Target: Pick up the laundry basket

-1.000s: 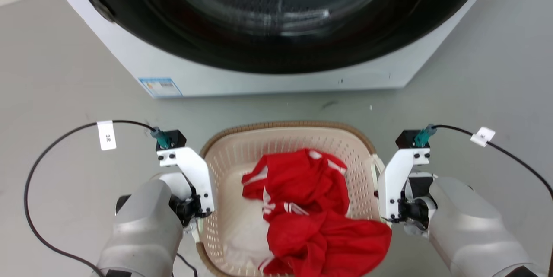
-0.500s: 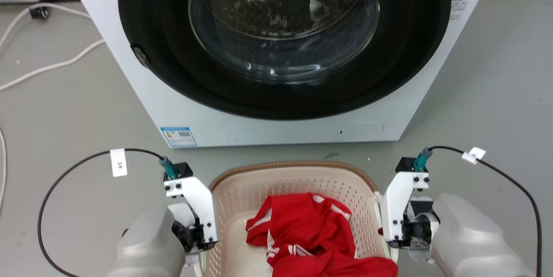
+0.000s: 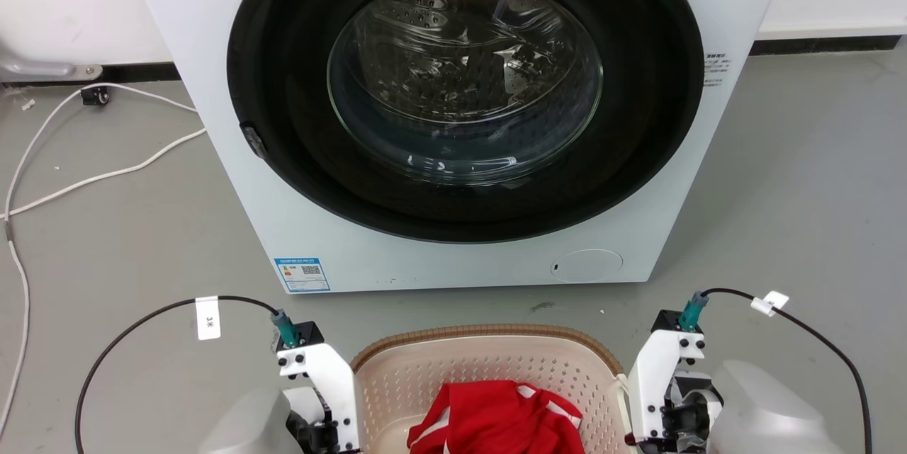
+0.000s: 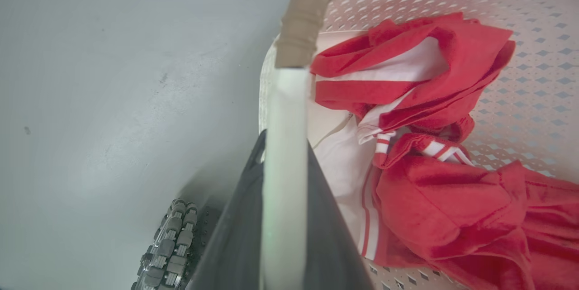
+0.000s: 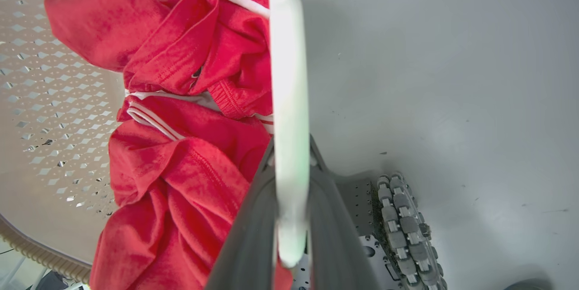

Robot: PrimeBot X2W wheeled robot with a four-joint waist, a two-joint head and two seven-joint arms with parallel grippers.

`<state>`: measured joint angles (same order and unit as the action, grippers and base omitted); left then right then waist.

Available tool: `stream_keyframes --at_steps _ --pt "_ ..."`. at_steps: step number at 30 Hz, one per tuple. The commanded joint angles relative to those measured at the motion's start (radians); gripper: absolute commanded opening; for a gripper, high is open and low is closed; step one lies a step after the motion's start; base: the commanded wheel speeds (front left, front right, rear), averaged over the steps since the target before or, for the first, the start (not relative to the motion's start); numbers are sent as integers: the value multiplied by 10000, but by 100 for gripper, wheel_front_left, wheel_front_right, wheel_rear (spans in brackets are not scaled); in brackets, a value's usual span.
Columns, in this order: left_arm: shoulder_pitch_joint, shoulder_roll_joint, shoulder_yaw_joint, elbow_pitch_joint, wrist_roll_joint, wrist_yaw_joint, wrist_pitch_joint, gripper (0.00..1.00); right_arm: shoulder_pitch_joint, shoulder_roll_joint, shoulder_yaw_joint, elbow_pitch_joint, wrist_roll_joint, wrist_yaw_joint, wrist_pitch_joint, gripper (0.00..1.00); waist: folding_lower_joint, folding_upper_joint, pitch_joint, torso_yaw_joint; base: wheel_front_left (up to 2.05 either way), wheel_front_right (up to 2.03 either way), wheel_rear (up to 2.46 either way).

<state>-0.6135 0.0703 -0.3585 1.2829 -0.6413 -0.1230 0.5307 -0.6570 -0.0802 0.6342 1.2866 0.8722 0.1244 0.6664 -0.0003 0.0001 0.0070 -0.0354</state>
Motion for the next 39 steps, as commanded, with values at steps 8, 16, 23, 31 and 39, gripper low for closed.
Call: stream_keyframes --at_steps 8,16,23,31,39 --pt "291 -390 -387 -421 -537 -134 162 0 166 459 -98 -81 160 123 -33 0 3 -1 -4 10 0 0 0" --pt "101 -404 -658 -430 -763 -137 -30 0 -15 480 -104 -65 45 124 -86 0 3 -1 32 46 0 0 0" --pt "-180 -403 -698 -288 -884 -137 4 0 -203 440 -124 -53 -18 124 -34 0 3 -1 85 15 0 0 0" --pt "-251 -401 -768 -193 -982 -139 -35 0 -254 439 -197 -47 -25 125 -35 0 3 -1 114 25 0 0 0" --pt "-264 -361 -851 -139 -1112 -138 -102 0 -268 434 -254 -47 -75 125 6 0 3 -1 125 21 0 0 0"
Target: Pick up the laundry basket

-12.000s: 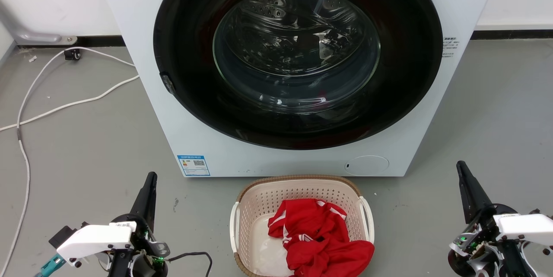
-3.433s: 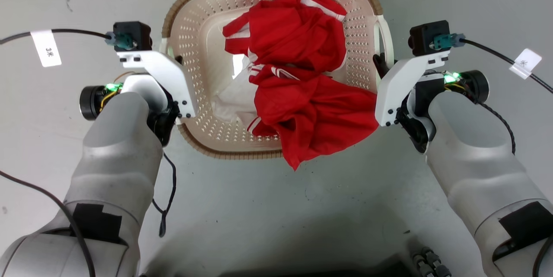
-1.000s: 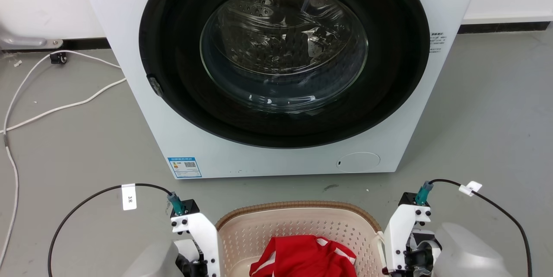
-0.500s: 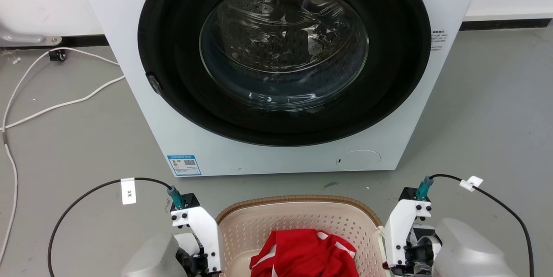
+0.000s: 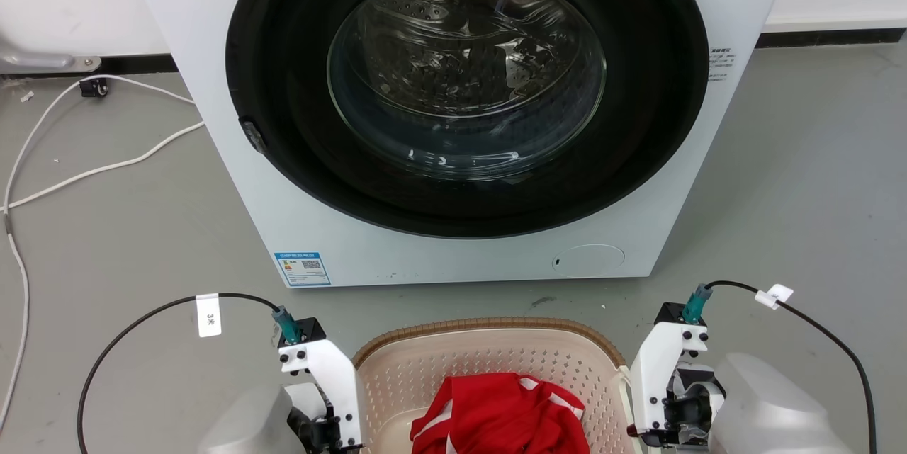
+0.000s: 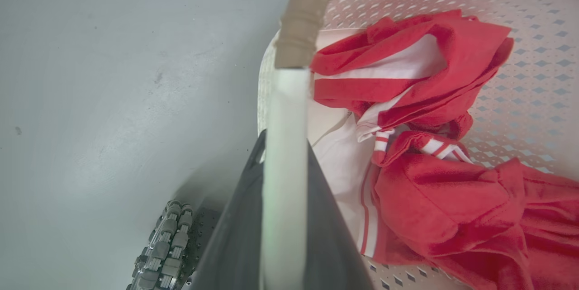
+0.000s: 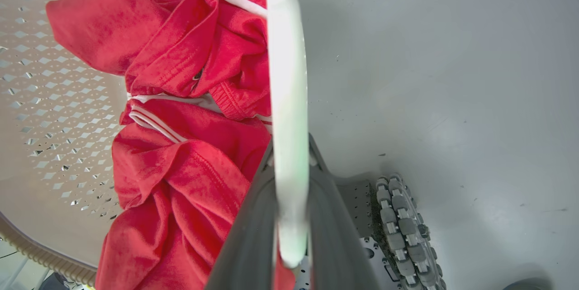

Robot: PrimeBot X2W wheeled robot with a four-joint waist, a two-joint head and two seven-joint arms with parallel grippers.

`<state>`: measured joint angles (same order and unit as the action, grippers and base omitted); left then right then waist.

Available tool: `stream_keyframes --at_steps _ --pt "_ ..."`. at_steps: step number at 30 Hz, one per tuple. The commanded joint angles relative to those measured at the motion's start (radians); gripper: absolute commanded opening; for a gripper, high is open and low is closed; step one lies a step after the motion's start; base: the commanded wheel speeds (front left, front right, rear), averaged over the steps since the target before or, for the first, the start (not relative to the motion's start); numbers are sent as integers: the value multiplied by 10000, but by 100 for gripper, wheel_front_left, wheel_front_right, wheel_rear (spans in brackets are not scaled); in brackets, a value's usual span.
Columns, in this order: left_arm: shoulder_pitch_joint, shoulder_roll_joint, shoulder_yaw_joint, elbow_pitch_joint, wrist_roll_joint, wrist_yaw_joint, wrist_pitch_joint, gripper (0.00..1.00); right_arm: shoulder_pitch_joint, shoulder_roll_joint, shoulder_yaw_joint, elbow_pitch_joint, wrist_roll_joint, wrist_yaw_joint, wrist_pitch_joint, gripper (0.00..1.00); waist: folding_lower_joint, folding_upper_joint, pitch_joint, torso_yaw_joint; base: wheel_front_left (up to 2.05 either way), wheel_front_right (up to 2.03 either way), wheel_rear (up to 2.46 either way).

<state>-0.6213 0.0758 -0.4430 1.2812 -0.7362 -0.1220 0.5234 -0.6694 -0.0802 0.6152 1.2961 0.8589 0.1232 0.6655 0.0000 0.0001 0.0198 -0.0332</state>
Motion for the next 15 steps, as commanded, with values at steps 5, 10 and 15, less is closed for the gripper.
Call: stream_keyframes --at_steps 5,10,15 --pt "-257 -374 -38 -97 -194 -148 -131 0 -170 428 -94 -142 14 136 -10 0 0 -1 -20 -2 0 0 0" --pt "-269 -366 -80 -63 -238 -148 -209 0 -154 431 -135 -142 -34 136 -42 0 0 -1 -55 -5 0 0 0" --pt "-249 -370 -107 -41 -272 -148 -237 0 -157 433 -186 -140 -63 137 -29 0 0 -1 -68 5 0 0 0"
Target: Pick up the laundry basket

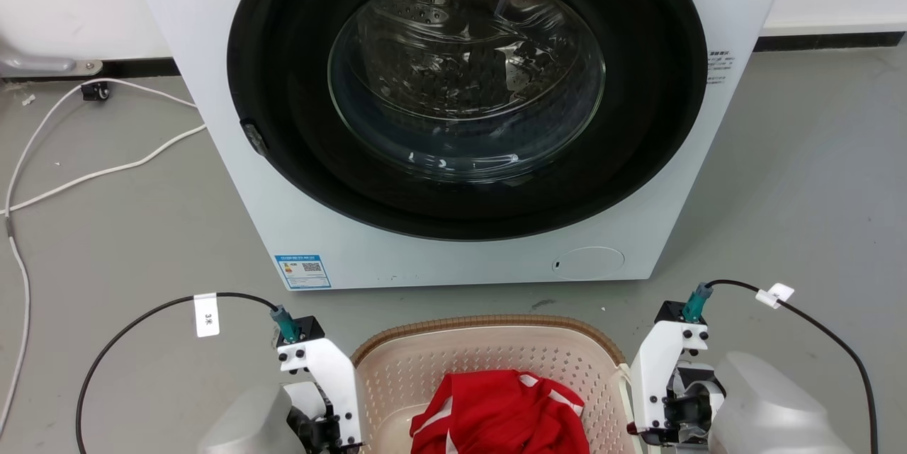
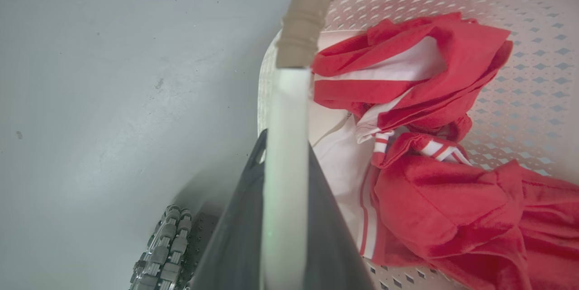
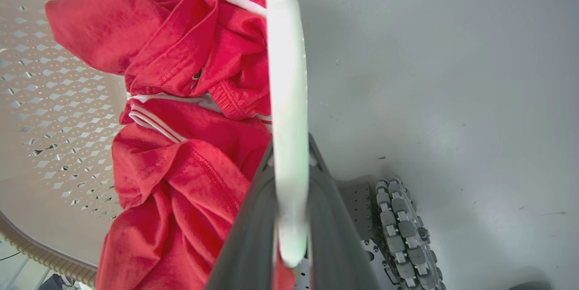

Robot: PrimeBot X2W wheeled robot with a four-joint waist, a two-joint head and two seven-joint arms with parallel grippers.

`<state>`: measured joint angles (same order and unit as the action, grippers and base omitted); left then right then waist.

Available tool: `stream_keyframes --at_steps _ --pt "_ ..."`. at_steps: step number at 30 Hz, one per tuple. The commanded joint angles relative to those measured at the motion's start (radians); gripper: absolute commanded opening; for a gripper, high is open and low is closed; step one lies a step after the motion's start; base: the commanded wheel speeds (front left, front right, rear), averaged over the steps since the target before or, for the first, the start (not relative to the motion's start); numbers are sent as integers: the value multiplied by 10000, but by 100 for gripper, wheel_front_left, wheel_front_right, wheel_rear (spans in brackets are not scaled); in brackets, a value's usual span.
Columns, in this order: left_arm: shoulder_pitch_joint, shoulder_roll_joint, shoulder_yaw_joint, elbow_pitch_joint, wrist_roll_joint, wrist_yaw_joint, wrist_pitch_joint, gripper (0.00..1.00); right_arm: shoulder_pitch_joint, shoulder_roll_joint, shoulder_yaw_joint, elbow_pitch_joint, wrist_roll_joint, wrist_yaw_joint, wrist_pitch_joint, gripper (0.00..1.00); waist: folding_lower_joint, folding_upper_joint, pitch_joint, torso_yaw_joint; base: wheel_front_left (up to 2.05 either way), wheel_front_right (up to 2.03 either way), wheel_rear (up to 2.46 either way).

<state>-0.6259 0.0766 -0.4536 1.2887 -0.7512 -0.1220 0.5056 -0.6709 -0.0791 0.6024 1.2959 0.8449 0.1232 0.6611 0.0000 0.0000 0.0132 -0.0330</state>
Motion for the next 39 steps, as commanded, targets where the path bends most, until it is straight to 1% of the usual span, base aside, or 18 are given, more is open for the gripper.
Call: stream_keyframes --at_steps 1,39 --pt "-190 -379 -9 -111 -133 -148 -55 0 -144 424 -67 -138 67 137 20 0 0 0 -4 7 0 0 0" --pt "-58 -388 -255 -62 -387 -123 -444 0 121 468 -554 -138 -161 137 277 0 0 0 -36 -80 0 0 0"
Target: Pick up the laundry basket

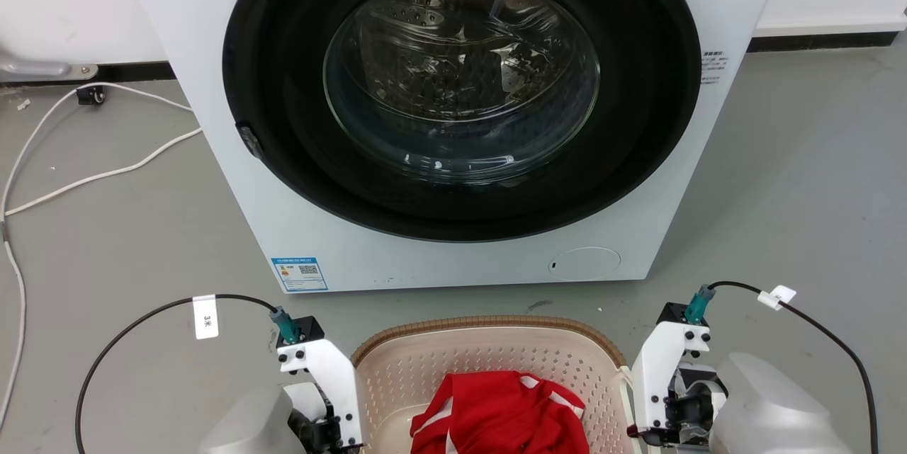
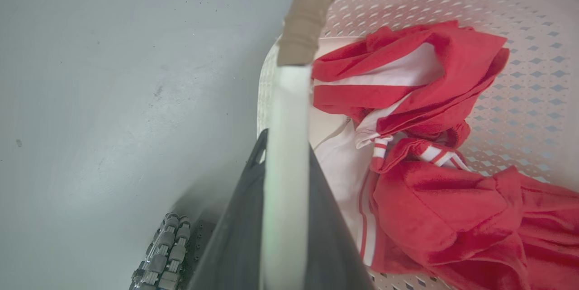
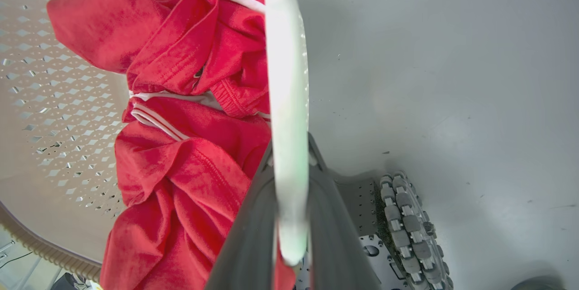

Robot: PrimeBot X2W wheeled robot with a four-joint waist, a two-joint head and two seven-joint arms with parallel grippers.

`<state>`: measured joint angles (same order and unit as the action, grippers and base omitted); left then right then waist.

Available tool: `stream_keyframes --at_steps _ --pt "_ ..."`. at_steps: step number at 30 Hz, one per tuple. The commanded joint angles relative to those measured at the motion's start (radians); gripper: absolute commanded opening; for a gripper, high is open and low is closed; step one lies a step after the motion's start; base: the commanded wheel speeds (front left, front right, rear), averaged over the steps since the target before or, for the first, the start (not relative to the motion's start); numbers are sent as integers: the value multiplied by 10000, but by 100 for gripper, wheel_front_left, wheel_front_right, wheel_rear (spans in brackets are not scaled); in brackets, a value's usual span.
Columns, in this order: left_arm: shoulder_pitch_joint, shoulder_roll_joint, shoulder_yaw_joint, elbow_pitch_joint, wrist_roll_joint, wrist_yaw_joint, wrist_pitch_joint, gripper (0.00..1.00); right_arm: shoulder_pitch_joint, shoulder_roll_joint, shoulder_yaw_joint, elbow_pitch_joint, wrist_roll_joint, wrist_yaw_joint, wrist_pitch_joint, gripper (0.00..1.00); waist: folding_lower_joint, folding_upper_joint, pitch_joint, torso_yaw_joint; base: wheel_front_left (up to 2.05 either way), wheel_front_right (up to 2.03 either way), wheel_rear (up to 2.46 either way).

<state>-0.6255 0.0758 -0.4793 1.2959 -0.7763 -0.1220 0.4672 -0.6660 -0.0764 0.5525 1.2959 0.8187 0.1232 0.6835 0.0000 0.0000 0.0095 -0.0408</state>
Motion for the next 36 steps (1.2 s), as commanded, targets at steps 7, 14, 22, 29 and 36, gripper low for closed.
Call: stream_keyframes --at_steps 7,14,22,29,36 --pt "-57 -381 -46 -132 -185 -124 -70 0 84 450 -158 -138 22 137 46 0 0 0 12 -20 0 0 0" --pt "-68 -382 -90 -129 -209 -112 -101 0 88 454 -238 -138 -30 138 55 0 0 0 36 -26 0 0 0" --pt "-77 -367 -130 -128 -269 -85 -52 0 84 462 -317 -138 -79 138 80 0 0 0 51 -35 0 0 0" --pt "-78 -330 -161 -127 -289 -72 -93 0 92 457 -344 -138 -86 138 107 0 0 0 67 -40 0 0 0" --pt "-48 -299 -202 -127 -323 -69 -151 0 80 453 -244 -138 31 138 68 0 0 0 51 -60 0 0 0"
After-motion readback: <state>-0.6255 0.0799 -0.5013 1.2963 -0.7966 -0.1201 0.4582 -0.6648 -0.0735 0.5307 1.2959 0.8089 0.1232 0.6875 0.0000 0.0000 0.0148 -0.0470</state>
